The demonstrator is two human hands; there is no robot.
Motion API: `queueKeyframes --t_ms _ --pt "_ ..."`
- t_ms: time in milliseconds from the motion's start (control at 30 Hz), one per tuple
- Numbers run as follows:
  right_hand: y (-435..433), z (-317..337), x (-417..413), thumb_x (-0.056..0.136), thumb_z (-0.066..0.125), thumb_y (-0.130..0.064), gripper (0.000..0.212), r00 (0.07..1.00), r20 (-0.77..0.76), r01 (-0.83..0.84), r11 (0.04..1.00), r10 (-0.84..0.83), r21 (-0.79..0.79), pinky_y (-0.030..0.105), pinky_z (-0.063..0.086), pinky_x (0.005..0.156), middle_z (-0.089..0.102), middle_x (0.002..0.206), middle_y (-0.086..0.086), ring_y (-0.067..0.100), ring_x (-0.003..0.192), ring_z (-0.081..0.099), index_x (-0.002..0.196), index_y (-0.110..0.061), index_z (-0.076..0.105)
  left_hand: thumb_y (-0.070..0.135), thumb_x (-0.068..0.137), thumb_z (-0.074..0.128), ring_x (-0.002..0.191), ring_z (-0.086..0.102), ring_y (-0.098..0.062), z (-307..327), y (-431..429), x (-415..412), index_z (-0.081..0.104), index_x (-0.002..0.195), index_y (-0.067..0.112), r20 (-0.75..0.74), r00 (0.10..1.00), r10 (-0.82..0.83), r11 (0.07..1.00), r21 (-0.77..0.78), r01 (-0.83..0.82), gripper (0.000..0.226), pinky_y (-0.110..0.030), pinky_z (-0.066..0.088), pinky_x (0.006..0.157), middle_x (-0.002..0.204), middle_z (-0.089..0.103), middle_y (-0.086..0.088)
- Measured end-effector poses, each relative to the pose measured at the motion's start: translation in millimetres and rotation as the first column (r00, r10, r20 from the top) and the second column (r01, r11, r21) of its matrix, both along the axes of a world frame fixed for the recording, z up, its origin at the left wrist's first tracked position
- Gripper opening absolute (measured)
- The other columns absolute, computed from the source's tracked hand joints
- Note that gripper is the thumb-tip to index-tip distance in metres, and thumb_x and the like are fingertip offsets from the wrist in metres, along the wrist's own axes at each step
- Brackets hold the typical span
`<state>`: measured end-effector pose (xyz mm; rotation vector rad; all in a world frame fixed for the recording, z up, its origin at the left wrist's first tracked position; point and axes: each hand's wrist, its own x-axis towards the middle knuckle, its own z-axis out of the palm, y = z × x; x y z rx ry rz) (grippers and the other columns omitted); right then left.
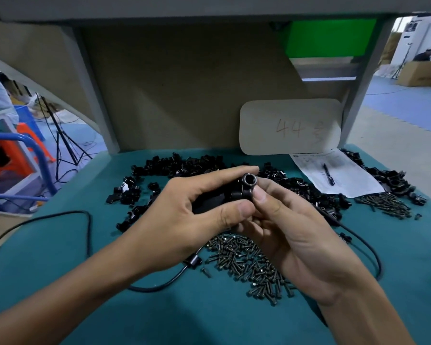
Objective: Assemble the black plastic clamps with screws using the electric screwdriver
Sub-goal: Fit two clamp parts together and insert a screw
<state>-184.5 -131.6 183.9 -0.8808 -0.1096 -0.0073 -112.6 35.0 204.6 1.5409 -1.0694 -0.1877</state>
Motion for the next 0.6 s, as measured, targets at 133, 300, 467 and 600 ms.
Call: queueKeyframes --t_ms 133,300,467,600 --pt "1.2 -0.4 -1.2 0.081 0.081 -0.021 0.025 1.000 -0.007 -0.006 1.000 0.005 -0.017 0.028 0.061 0.076 0.072 0.110 0.021 0.023 0.092 0.073 0.103 -0.009 0.079 0.018 0.089 0.070 0.091 0.074 -0.012 -2.0 1.1 -0.8 0.064 0.131 0.023 -0.012 1.000 0.006 1.000 -0.002 -0.006 0.043 -0.019 0.057 0.078 0.115 0.074 0.009" --pt "-1.4 -1.6 -1.0 0.078 0.078 -0.021 0.035 0.999 0.002 -0.039 0.999 0.039 -0.036 0.032 0.061 0.083 0.067 0.121 0.030 0.030 0.102 0.068 0.109 -0.004 0.074 0.021 0.088 0.071 0.091 0.074 -0.013 -2.8 1.8 -0.6 0.066 0.127 0.028 -0.003 1.000 0.008 1.000 -0.007 -0.008 0.039 -0.018 0.057 0.078 0.114 0.074 0.009" --pt "-2.3 -3.2 0.5 0.077 0.077 -0.021 0.034 0.999 0.004 -0.039 0.998 0.039 -0.053 0.030 0.061 0.079 0.068 0.118 0.027 0.027 0.097 0.069 0.108 -0.005 0.074 0.020 0.089 0.071 0.084 0.073 -0.008 -2.6 1.1 -1.1 0.065 0.127 0.025 -0.016 1.000 -0.009 1.000 -0.013 0.008 0.039 -0.018 0.057 0.076 0.109 0.075 0.010" --pt "-3.3 -4.2 1.9 0.078 0.076 -0.020 0.037 0.999 0.006 -0.040 0.998 0.041 -0.057 0.028 0.061 0.077 0.070 0.112 0.023 0.024 0.092 0.070 0.111 -0.003 0.070 0.018 0.087 0.071 0.081 0.073 -0.009 -3.6 -0.6 -0.2 0.066 0.126 0.023 -0.025 1.000 0.004 1.000 -0.024 -0.005 0.039 -0.019 0.057 0.075 0.108 0.075 0.007"
